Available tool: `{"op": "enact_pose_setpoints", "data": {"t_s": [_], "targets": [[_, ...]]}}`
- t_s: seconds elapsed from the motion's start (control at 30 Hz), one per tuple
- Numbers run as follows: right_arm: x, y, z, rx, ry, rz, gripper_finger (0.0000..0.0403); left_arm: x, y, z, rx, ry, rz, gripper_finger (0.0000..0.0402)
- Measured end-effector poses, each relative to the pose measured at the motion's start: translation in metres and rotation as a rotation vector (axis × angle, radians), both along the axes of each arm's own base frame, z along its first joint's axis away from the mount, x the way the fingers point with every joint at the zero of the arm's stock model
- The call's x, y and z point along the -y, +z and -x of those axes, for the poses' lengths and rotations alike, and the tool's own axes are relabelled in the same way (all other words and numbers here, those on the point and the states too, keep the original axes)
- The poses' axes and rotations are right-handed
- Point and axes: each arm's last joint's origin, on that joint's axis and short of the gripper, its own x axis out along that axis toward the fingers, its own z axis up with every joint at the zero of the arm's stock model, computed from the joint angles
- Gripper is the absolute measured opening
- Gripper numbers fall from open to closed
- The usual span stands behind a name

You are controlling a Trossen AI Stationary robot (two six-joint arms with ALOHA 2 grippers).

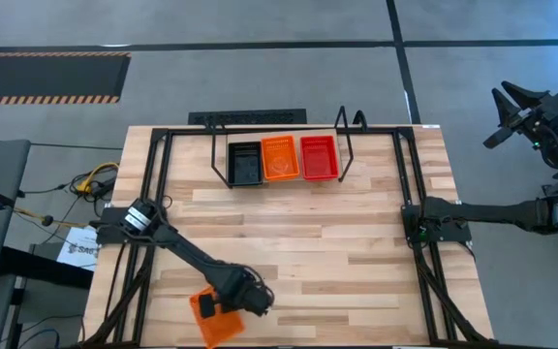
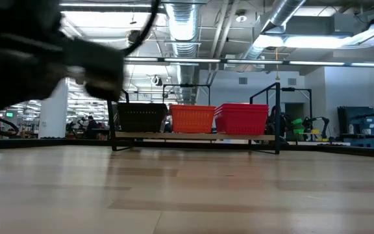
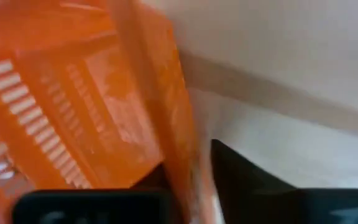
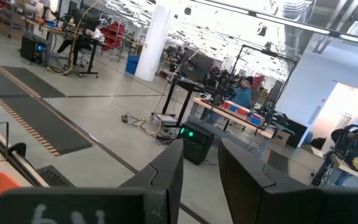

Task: Stack baskets on shelf by color
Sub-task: Stack the orange bin on top of the other orange bin on the shelf

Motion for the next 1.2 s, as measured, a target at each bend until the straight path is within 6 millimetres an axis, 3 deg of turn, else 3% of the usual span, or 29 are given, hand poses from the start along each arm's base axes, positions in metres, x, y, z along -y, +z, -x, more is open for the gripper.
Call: {"op": "enact_pose_setpoints", "data": {"t_s": [0.07,0.17,0.3,0.43,0.57,0.77,0.87,1.0,1.2], "targets": [[0.0,0.0,0.0,0.0,0.0,0.0,0.012,-0.006,0.003,-0.008,0.047,0.002,-0.019,0.0013],[0.0,0.0,0.0,0.0,0.0,0.0,0.012,-0.018,0.009,-0.02,0.106,0.009,-0.062,0.0005],[0.0,0.0,0.0,0.0,0.0,0.0,0.012,-0.042,0.033,-0.048,0.244,0.009,-0.159,0.0001],[0.0,0.0,0.0,0.0,0.0,0.0,0.012,-0.079,0.079,-0.075,0.365,-0.037,-0.334,0.0],[0.0,0.0,0.0,0.001,0.0,0.0,0.012,-0.122,0.139,-0.092,0.469,-0.143,-0.522,0.0],[0.0,-0.001,0.0,-0.002,0.0,-0.004,0.012,-0.193,0.206,-0.091,0.489,-0.273,-0.796,0.0],[0.0,-0.001,0.0,0.005,0.001,-0.015,0.012,-0.23,0.22,-0.086,0.451,-0.302,-0.844,0.0],[0.0,-0.003,0.0,0.006,0.002,-0.028,0.012,-0.277,0.222,-0.084,0.429,-0.318,-0.837,0.0],[0.0,-0.003,0.0,0.008,0.003,-0.035,0.012,-0.326,0.226,-0.083,0.477,-0.314,-0.87,0.0]]}}
